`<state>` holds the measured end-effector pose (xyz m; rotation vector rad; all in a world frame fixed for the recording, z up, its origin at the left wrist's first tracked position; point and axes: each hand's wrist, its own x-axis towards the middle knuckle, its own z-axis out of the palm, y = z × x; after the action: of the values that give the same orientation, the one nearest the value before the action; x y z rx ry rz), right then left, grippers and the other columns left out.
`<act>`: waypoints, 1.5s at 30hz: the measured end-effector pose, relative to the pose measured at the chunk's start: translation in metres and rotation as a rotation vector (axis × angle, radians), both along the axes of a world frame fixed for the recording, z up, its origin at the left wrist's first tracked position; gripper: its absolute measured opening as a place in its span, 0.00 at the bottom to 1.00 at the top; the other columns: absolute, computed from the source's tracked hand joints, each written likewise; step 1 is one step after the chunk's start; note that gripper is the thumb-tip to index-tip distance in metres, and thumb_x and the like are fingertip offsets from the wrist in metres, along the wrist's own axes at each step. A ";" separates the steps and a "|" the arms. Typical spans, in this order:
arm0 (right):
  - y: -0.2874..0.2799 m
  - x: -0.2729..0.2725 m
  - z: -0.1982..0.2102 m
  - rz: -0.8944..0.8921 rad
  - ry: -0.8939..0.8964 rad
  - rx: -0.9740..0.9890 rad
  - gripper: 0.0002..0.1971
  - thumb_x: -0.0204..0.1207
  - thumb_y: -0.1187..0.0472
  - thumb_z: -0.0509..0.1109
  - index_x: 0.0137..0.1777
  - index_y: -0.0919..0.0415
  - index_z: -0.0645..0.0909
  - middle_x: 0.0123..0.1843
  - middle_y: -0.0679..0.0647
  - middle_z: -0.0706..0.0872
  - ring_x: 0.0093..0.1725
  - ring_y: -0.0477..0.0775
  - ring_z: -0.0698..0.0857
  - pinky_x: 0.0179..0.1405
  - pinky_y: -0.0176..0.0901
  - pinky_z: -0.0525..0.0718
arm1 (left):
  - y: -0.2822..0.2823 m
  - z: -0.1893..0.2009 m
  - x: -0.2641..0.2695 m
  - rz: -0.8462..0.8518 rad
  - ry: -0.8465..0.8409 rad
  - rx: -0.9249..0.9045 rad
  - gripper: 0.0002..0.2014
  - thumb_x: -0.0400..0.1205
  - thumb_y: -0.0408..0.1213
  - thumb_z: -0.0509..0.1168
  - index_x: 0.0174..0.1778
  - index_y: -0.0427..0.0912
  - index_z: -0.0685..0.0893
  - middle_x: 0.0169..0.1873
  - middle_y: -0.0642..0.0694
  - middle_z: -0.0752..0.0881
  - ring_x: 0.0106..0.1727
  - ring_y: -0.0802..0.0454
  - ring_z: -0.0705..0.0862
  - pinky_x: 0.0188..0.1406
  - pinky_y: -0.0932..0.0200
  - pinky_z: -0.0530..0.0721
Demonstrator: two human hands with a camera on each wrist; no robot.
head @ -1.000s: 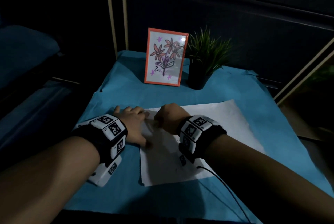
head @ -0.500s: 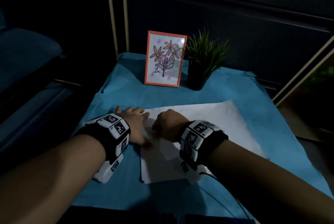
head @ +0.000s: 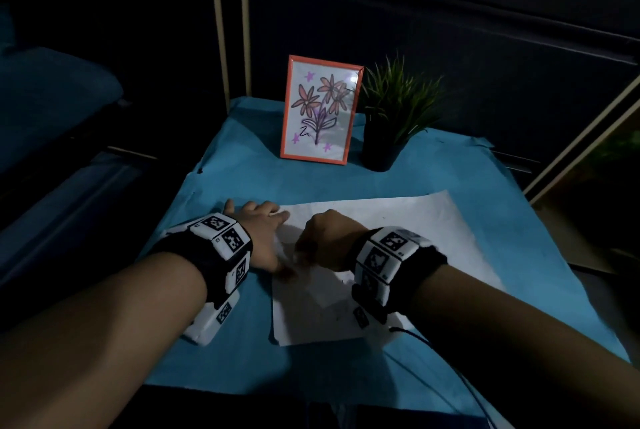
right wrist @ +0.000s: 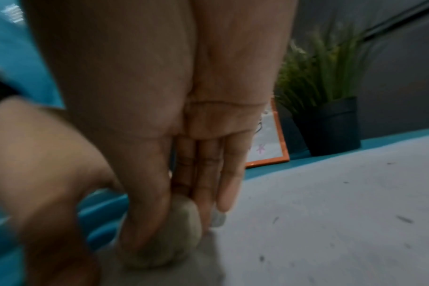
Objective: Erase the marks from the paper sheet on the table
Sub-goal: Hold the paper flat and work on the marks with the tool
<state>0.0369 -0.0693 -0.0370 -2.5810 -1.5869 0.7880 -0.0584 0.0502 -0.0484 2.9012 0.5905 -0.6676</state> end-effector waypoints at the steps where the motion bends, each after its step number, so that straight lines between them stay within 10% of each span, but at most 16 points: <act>1: -0.002 0.001 0.004 -0.015 0.024 0.005 0.09 0.76 0.55 0.71 0.52 0.53 0.89 0.52 0.54 0.89 0.52 0.55 0.85 0.51 0.43 0.82 | 0.000 0.000 0.000 -0.004 -0.007 0.006 0.57 0.64 0.74 0.68 0.84 0.56 0.49 0.84 0.53 0.51 0.83 0.47 0.53 0.79 0.35 0.46; 19: 0.006 0.008 0.004 -0.105 -0.055 0.146 0.07 0.75 0.59 0.71 0.50 0.53 0.90 0.47 0.53 0.88 0.49 0.53 0.84 0.38 0.34 0.72 | 0.000 0.000 -0.002 -0.008 -0.009 0.007 0.57 0.64 0.75 0.67 0.85 0.55 0.49 0.84 0.53 0.50 0.83 0.48 0.51 0.80 0.34 0.45; 27: -0.006 -0.002 -0.005 0.068 -0.079 0.011 0.10 0.78 0.58 0.67 0.54 0.51 0.88 0.53 0.53 0.88 0.53 0.57 0.83 0.47 0.40 0.76 | 0.000 -0.001 -0.003 -0.003 0.001 0.005 0.58 0.64 0.76 0.66 0.85 0.54 0.48 0.84 0.53 0.49 0.84 0.46 0.51 0.80 0.33 0.44; 35: -0.003 0.007 -0.005 -0.212 -0.024 0.236 0.09 0.77 0.59 0.70 0.54 0.56 0.89 0.54 0.55 0.89 0.56 0.55 0.84 0.55 0.40 0.78 | -0.001 0.003 -0.008 -0.011 -0.011 -0.027 0.58 0.65 0.72 0.70 0.85 0.54 0.49 0.85 0.52 0.49 0.84 0.47 0.50 0.81 0.34 0.45; 45: -0.013 -0.007 -0.002 0.052 -0.051 0.018 0.11 0.79 0.60 0.66 0.56 0.52 0.88 0.55 0.52 0.88 0.54 0.54 0.82 0.48 0.38 0.74 | -0.002 0.003 -0.009 -0.010 0.036 -0.013 0.59 0.65 0.74 0.68 0.85 0.55 0.44 0.85 0.54 0.43 0.85 0.48 0.46 0.81 0.36 0.42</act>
<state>0.0301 -0.0825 -0.0390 -2.5777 -1.6729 0.7125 -0.0670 0.0482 -0.0456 2.8881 0.5742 -0.7237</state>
